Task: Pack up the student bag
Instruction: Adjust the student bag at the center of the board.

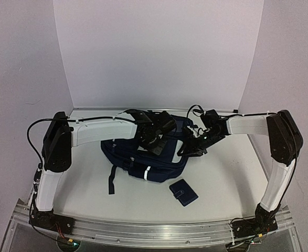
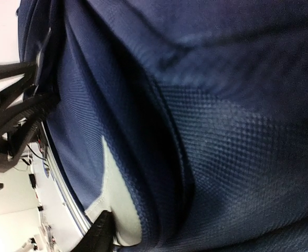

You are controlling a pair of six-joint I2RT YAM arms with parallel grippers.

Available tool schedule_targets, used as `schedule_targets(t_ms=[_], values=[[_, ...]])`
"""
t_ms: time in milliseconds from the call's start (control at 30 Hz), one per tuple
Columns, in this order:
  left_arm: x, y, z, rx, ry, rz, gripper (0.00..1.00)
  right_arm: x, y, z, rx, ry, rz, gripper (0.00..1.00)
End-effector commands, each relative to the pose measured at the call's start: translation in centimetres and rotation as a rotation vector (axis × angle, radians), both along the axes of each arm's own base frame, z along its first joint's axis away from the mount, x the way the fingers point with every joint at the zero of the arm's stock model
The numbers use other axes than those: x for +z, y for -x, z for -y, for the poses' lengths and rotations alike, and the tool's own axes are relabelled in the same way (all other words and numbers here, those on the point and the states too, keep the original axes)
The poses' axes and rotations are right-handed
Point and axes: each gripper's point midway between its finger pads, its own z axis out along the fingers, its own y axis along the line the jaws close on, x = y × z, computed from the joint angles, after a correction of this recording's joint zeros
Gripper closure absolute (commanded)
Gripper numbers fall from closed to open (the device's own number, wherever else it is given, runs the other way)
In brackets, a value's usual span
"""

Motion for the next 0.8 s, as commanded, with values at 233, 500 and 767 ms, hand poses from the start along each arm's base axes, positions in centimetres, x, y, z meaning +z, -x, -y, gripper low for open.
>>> schedule_targets(t_ms=[233, 500, 767], values=[[5.3, -0.5, -3.8, 0.085, 0.01, 0.078, 1.0, -1.2, -1.7, 1.6, -0.054, 0.125, 0.108, 1.0], [5.9, -2.2, -11.5, 0.274, 0.137, 0.025, 1.0, -1.1, -2.6, 3.9, -0.102, 0.209, 0.166, 1.0], [0.8, -1.9, -16.5, 0.411, 0.168, -0.084, 1.0, -1.3, -3.4, 6.3, -0.131, 0.265, 0.183, 1.0]])
